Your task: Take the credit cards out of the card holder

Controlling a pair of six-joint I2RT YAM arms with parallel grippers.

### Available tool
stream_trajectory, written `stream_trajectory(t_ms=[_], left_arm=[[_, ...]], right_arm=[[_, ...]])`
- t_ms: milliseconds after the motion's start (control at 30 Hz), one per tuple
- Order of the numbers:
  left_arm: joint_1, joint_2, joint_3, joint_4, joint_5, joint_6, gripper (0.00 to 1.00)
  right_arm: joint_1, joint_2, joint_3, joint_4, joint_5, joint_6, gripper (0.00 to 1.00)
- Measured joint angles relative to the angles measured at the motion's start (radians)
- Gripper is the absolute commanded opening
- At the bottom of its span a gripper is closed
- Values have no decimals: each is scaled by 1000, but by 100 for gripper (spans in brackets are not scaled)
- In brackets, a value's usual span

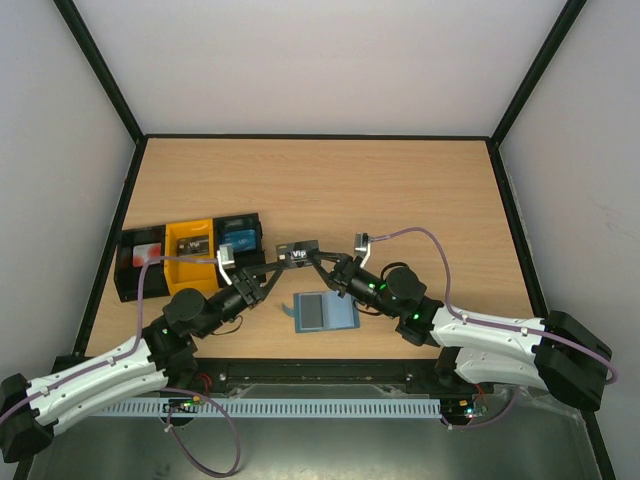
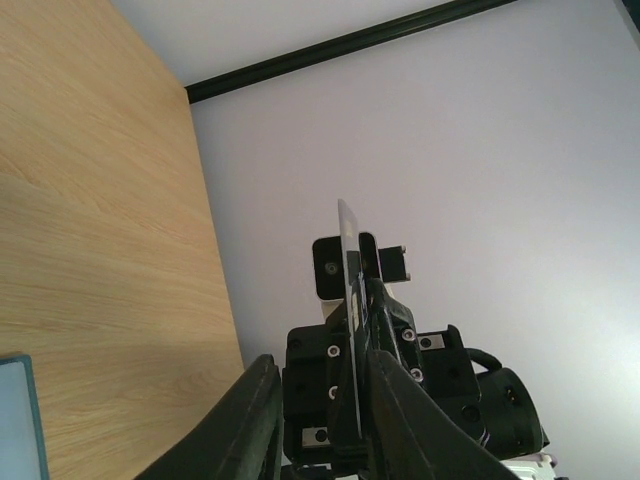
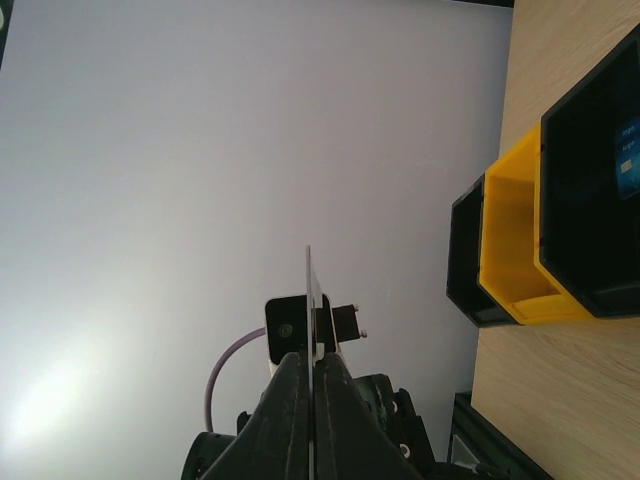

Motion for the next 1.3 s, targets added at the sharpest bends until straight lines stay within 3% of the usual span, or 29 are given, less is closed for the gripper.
stream_trajectory(t_ms=[100, 233, 367, 667, 1067, 1300], left_arm=[[0, 13, 0, 13, 0, 0, 19], [0, 14, 0, 15, 1, 0, 3], [0, 4, 1, 20, 0, 0, 3], [0, -38, 1, -54, -17, 7, 3], [13, -129, 151, -398, -95, 152, 3], [48, -107, 246, -545, -112, 229, 3]], right_arm=[[0, 0, 0, 0, 6, 0, 2], [1, 2, 1, -6, 9, 0, 2], [5, 2, 1, -19, 16, 0, 4], [6, -6, 0, -44, 10, -18, 40], [6, -201, -33, -235, 18, -130, 99], [7, -284, -46, -338, 25, -190, 98]])
